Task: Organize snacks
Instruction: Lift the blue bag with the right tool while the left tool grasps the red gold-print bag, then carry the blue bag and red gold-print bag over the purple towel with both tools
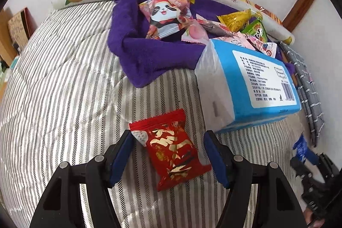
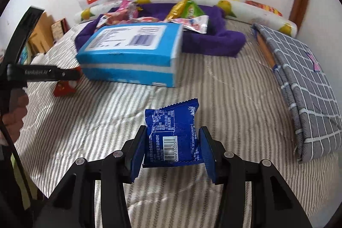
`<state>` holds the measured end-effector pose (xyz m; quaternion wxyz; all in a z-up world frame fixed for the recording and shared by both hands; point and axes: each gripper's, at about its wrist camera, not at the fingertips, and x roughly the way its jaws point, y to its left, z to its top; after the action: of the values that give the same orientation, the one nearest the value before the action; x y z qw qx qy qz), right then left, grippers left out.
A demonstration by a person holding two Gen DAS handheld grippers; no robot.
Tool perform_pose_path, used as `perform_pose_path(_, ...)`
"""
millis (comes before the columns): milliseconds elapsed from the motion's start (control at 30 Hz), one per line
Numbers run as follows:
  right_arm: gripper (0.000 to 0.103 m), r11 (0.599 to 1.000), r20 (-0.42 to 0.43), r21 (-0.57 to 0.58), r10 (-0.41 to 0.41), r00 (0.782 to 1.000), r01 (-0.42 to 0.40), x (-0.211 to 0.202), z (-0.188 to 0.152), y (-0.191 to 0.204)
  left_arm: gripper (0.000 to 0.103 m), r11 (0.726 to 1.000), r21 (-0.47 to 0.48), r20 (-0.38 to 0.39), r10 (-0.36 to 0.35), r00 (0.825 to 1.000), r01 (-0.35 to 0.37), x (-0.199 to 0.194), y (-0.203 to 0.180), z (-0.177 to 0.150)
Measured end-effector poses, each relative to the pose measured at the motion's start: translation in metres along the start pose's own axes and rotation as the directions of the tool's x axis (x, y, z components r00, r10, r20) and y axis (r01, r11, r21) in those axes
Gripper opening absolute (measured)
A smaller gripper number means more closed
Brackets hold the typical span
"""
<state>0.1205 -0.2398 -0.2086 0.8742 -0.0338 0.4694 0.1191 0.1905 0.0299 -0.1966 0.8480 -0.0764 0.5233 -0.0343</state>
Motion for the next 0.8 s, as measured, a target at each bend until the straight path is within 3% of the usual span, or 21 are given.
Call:
perform_pose_path(67, 0.048, 1.0, 0.0, 0.023, -0.002, 1.0, 0.002, 0.002, 0.002, -0.004, 0.065, 1.0, 0.011, 0.012, 0.021, 1.0, -0.021, 0.001, -0.004, 0.0)
perform_pose_path(200, 0.048, 0.999, 0.008, 0.049, 0.005, 1.0, -0.006, 0.003, 0.006, -0.008, 0.053, 0.996, 0.052, 0.023, 0.068, 0.997, -0.069, 0.004, -0.012, 0.001)
perform_pose_path(267, 0.048, 0.998, 0.005, 0.056, 0.011, 1.0, -0.011, 0.004, 0.005, -0.008, 0.039, 0.996, 0.056, 0.028, 0.062, 0.998, -0.063, 0.002, -0.011, 0.001)
perform_pose_path(800, 0.048, 0.998, 0.009, 0.067, 0.017, 1.0, -0.018, -0.009, -0.011, 0.019, 0.037, 0.995, 0.08, 0.037, -0.061, 0.997, 0.058, -0.044, -0.013, -0.041)
